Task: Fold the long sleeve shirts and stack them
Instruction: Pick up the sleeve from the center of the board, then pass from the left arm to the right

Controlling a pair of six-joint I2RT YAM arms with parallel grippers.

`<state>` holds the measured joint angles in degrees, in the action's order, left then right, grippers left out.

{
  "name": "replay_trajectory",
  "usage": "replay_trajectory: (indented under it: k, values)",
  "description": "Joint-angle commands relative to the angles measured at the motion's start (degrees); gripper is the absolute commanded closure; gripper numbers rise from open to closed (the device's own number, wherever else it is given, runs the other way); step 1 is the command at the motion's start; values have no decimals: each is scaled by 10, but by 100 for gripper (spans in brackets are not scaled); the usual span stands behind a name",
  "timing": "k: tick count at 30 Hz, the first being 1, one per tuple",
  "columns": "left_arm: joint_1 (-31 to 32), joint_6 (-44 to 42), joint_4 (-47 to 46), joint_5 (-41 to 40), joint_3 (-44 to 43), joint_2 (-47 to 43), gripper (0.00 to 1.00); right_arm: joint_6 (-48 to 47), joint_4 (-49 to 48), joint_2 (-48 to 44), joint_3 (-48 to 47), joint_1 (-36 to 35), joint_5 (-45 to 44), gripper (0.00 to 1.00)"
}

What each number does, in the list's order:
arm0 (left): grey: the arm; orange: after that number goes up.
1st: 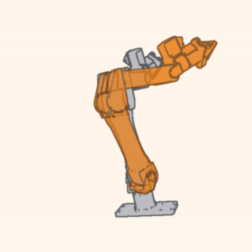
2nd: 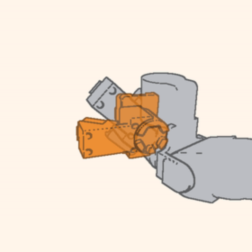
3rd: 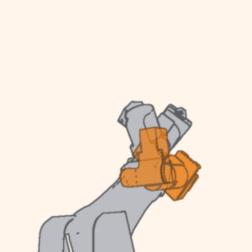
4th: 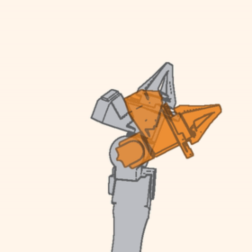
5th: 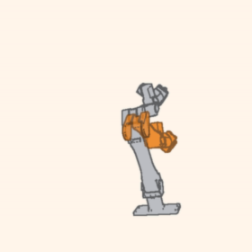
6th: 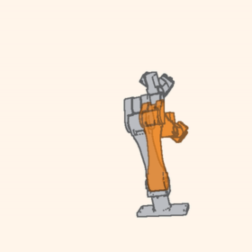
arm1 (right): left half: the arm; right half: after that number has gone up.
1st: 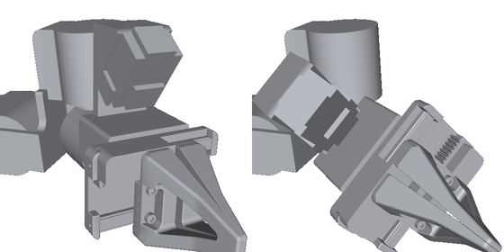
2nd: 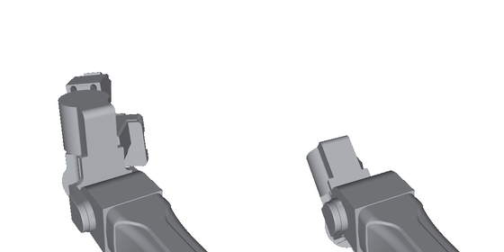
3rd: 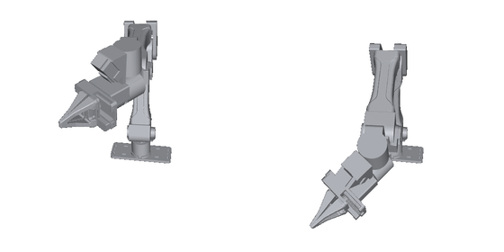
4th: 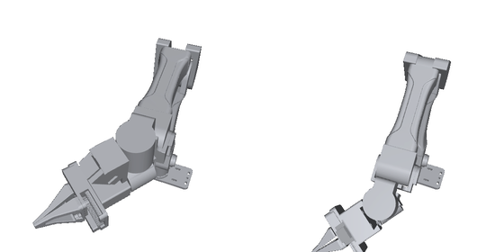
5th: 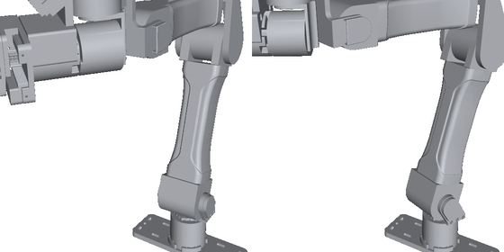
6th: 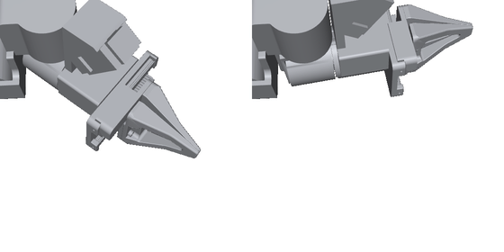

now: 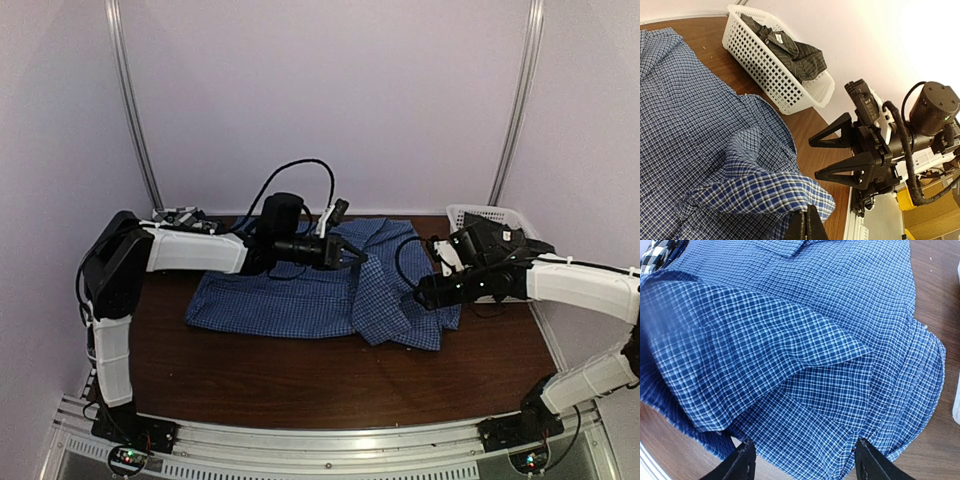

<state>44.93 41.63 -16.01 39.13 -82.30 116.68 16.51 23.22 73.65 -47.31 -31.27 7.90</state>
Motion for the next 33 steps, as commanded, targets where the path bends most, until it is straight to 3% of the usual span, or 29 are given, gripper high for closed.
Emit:
replay_trajectory:
  k: [1, 6, 11, 23, 29, 33]
  values:
    - [-15, 48, -72, 44, 10, 0, 100, 1, -27, -24, 16, -3, 61, 30]
    - [-16, 51, -69, 46, 3, 9, 100, 6, -73, -65, 48, -7, 154, 23]
    - [-16, 55, -72, 49, -1, 12, 100, 19, -116, -75, 71, -23, 183, 21]
    - [-15, 60, -75, 53, -1, 13, 100, 25, -202, 37, 88, -70, 185, 28]
    - [-16, 57, -74, 52, 2, 11, 100, 14, -199, 55, 81, -76, 182, 50]
    - [-18, 55, -74, 49, 4, 11, 100, 8, -178, 43, 71, -76, 181, 86]
